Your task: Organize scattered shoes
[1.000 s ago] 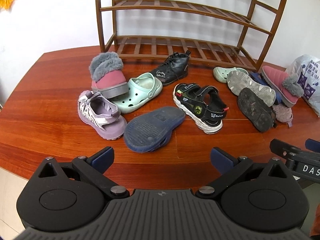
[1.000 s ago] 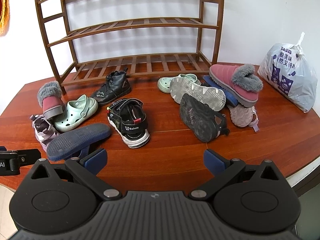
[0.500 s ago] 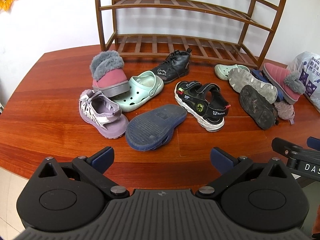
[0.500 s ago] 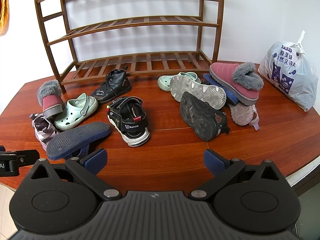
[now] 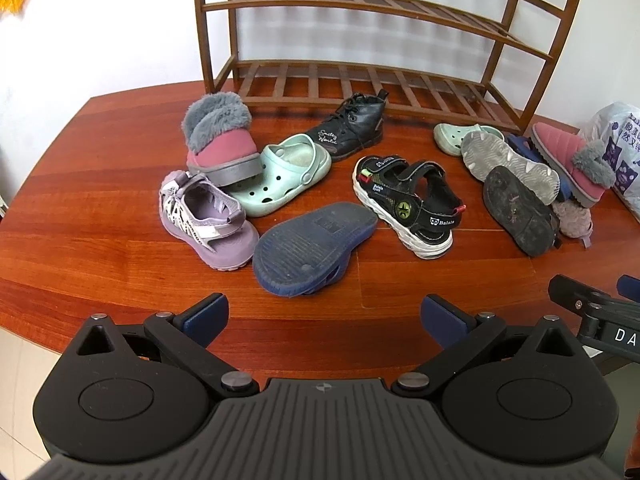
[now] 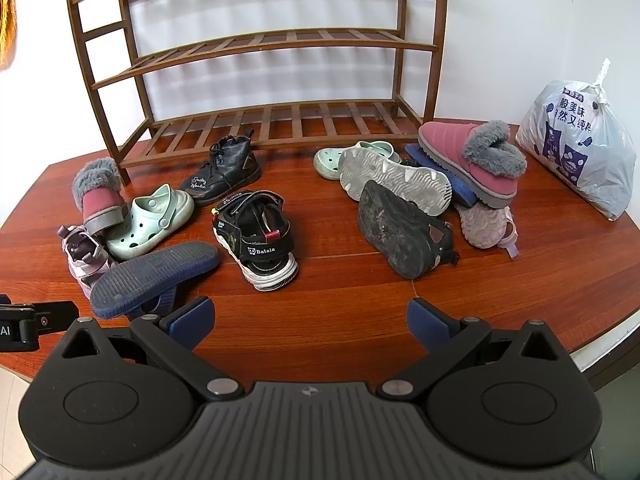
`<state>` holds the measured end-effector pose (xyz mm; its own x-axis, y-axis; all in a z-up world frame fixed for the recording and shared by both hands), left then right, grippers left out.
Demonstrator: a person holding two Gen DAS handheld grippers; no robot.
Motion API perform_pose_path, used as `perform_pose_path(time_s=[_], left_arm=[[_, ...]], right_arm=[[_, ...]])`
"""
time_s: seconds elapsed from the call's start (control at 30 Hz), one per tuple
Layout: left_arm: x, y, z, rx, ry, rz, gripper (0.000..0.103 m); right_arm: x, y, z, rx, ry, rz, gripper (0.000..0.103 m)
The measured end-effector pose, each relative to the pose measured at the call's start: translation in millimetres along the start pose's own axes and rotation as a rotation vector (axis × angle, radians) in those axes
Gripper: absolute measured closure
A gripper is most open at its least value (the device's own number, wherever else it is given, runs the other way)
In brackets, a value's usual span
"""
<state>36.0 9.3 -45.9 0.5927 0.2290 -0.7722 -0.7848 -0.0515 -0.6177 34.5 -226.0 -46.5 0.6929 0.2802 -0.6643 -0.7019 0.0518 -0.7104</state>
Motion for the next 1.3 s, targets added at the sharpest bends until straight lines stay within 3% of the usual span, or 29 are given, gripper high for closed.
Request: perform_pose_path(time_s=[1.3], left_arm=[[20.2,-11.5,13.8,-0.070,-0.039,0.055,0.000]], right_arm=[[19.8,-0.3,24.2,-0.019,-0.039,0.030,0.000]])
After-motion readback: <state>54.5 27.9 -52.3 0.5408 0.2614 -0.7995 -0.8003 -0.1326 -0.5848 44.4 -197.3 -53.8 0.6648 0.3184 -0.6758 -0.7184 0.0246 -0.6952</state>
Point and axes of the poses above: each gripper's, at about its wrist camera, not at the fingertips, and x roughly the way its jaws point, z to its left, y to its underside, the point moved 6 cm from there along x, roughly the way its jaws point, and after that the axes turned 15 degrees about -y, right-handed, at the moved point
